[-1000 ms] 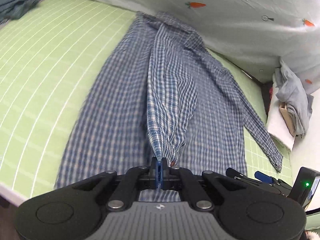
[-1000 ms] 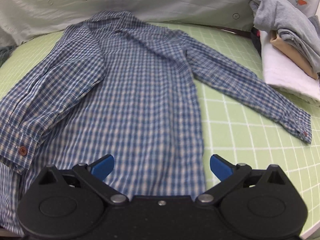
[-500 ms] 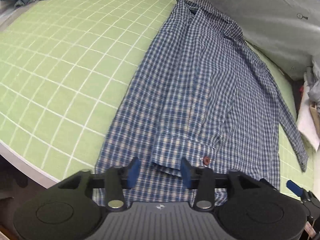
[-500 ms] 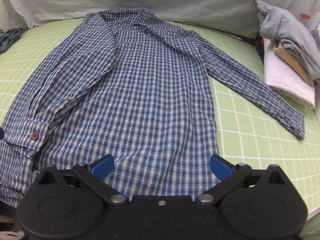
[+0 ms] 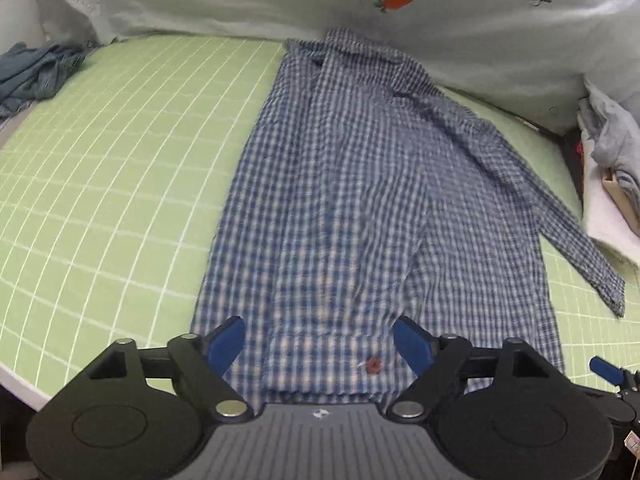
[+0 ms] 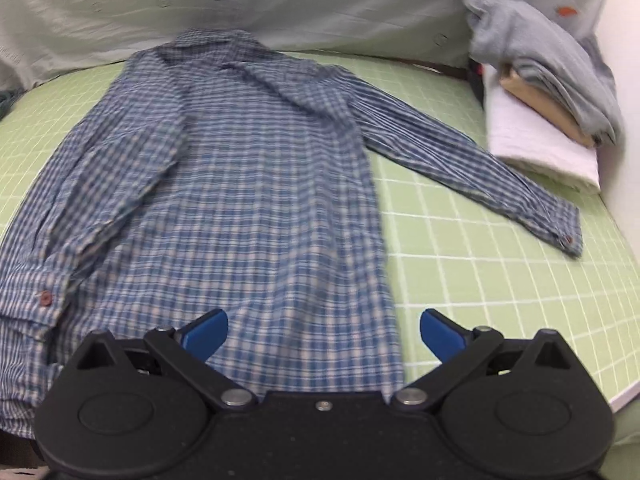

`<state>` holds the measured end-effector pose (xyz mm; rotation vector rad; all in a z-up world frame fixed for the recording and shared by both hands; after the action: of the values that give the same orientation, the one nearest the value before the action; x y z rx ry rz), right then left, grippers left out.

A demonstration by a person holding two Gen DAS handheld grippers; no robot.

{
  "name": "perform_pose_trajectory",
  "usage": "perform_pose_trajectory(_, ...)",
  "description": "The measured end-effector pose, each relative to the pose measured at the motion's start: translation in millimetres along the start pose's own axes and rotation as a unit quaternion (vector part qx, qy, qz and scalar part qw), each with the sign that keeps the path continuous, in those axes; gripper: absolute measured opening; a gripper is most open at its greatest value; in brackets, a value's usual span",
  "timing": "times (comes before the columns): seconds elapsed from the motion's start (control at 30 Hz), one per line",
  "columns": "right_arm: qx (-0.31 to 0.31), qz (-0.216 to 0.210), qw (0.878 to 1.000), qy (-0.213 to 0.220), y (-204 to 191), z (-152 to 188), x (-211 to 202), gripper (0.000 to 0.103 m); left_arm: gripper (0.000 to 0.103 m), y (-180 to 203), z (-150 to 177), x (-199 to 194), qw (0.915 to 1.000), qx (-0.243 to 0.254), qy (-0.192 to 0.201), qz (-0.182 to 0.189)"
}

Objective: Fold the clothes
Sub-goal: 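Open the left gripper and move the right gripper toward the other sleeve cuff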

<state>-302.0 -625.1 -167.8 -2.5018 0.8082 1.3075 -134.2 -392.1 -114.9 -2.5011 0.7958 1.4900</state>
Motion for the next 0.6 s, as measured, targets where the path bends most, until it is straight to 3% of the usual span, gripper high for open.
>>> perform_pose_trajectory(0.3,0.052,0.005,0.999,-0.005,52,-9,20,0.103,0.088,57,-24,1,0.9984,0.040,0.040,0.005)
perform_pose_trajectory(0.6,0.062,0.020,0.998,0.010,106,-46,53,0.103,0.089,72,-46,20,0.9988,0.005,0.043,-0.024)
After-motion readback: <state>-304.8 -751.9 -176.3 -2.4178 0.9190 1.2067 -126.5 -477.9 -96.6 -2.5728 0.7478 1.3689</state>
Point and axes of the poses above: each gripper's, at about its wrist camera, not at the fingertips, and x roughly the way its jaws point, y to its right, z to its underside, the point moved 4 cm from there along x, roughly the way its jaws point, and after that the axes turned 3 degrees about x, right-handed, at the moved point
